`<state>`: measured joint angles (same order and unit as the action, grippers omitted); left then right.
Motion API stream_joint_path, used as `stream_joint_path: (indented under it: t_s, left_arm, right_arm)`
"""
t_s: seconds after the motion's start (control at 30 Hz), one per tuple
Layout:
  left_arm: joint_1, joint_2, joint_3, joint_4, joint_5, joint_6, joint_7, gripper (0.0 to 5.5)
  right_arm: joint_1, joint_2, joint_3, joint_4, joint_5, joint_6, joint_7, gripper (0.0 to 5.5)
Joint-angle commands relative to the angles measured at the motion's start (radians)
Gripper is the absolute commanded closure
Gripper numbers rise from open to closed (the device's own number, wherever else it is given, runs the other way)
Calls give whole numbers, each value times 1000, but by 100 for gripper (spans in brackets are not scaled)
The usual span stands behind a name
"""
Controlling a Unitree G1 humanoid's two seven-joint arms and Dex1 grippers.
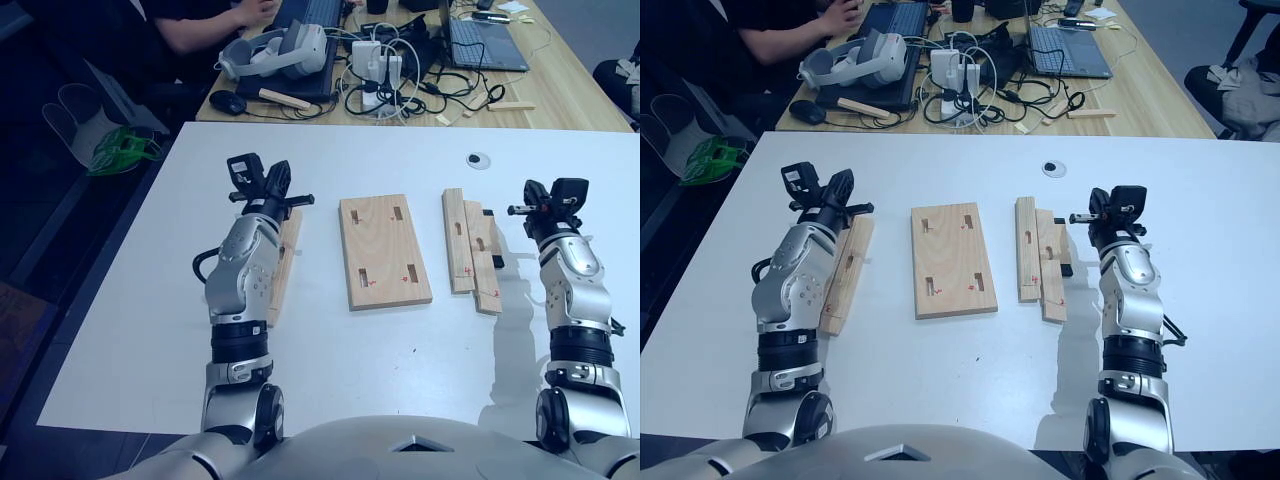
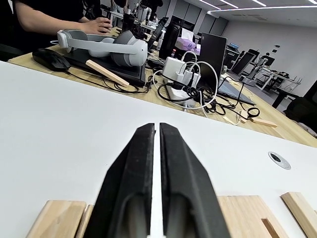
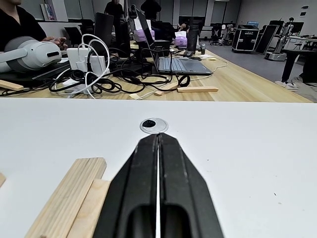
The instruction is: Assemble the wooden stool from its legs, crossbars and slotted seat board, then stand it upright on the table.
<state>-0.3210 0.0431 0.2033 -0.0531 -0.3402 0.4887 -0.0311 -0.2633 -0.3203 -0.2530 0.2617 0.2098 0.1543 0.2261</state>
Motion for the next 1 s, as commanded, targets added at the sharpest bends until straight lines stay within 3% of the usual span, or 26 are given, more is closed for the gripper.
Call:
stream_joint_path:
  t_s: [0.03,0.13,0.67,0.87,1.0]
  left_arm:
    - [-17,22,18,-24,-12,64,21,469]
    - [-15,21,8,-25,-15,79,8,437]
    - [-24,18,-26,15,-13,50,-43,437]
    - [-34,31,-11,-4,-19,72,-31,350]
    - [-46,193,-10,-4,38,117,-87,286]
  right_arm:
    - [25,7,-8,-38,12,31,-9,550]
    - [30,9,-10,-47,14,40,-8,550]
    - [-17,-7,-8,18,7,32,1,550]
    - [-22,-11,-6,26,0,26,-2,550]
    - [-7,-8,-10,7,-4,26,-11,550]
